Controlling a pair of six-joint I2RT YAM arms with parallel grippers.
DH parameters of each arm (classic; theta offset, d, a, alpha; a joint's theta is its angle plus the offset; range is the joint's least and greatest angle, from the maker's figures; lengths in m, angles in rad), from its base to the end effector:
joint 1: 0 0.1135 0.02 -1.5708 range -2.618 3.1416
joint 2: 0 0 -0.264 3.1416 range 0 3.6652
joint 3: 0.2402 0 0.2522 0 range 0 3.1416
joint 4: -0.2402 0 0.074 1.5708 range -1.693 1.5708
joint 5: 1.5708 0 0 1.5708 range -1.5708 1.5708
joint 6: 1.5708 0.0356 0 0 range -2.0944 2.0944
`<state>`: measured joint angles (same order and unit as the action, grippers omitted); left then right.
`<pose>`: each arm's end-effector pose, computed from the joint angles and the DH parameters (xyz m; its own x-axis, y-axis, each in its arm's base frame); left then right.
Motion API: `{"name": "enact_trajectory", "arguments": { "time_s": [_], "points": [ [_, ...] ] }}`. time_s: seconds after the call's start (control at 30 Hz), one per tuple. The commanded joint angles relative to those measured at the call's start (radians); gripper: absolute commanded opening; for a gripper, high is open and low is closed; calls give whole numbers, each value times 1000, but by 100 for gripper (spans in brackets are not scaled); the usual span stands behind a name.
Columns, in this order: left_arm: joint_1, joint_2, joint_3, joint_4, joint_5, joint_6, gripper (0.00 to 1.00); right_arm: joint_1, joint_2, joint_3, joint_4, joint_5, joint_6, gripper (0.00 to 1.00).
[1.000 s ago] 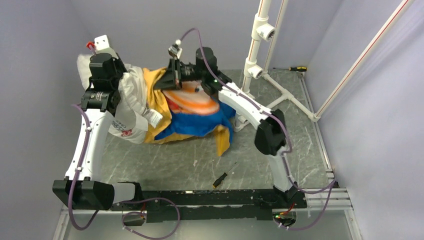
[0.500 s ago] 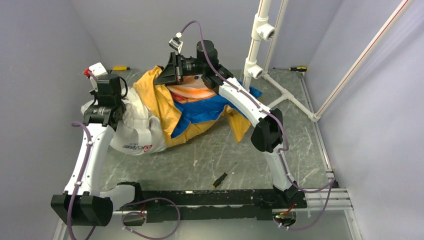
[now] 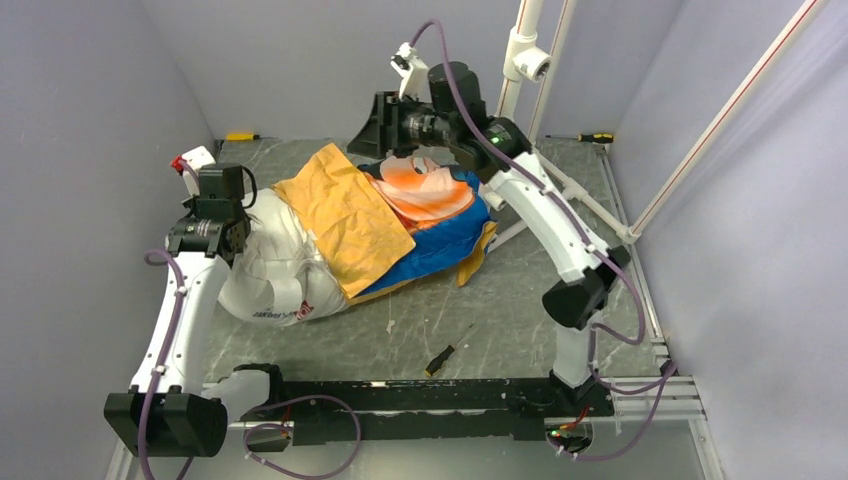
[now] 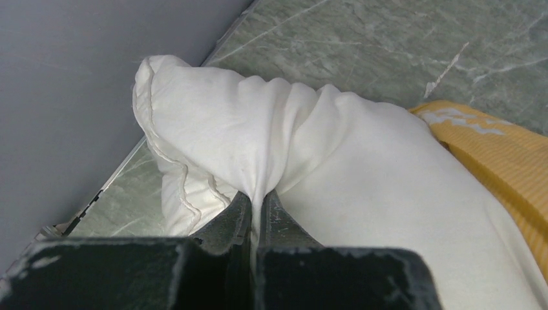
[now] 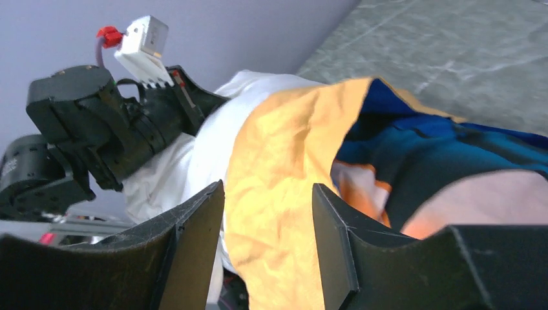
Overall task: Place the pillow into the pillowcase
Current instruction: Stuff the pillow into the pillowcase.
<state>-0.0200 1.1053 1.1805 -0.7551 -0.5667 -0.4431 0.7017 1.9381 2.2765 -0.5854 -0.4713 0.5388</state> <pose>0.2225 0.0147 0.3622 -0.3962 -0.3539 -0.8473 -0.6313 0.7750 -0.0285 0.3168 0.2889 0.4720 -0.6279 0.0679 -0.7753 -0.6865 0.4211 0.5928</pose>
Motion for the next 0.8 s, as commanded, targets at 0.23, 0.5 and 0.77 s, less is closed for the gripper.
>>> {"name": "enact_trajectory", "arguments": {
  "time_s": [0.23, 0.5, 0.77],
  "points": [
    [-8, -2, 34, -18, 164, -34, 0, -5, -247, -278, -414, -20, -33, 59],
    [-9, -15, 17, -14, 241, -52, 0, -44, -442, -730, -204, -263, 177, 59],
    [-9, -32, 25, -10, 286, -47, 0, -45, -359, -851, 194, -319, 347, 55]
  ]
}}
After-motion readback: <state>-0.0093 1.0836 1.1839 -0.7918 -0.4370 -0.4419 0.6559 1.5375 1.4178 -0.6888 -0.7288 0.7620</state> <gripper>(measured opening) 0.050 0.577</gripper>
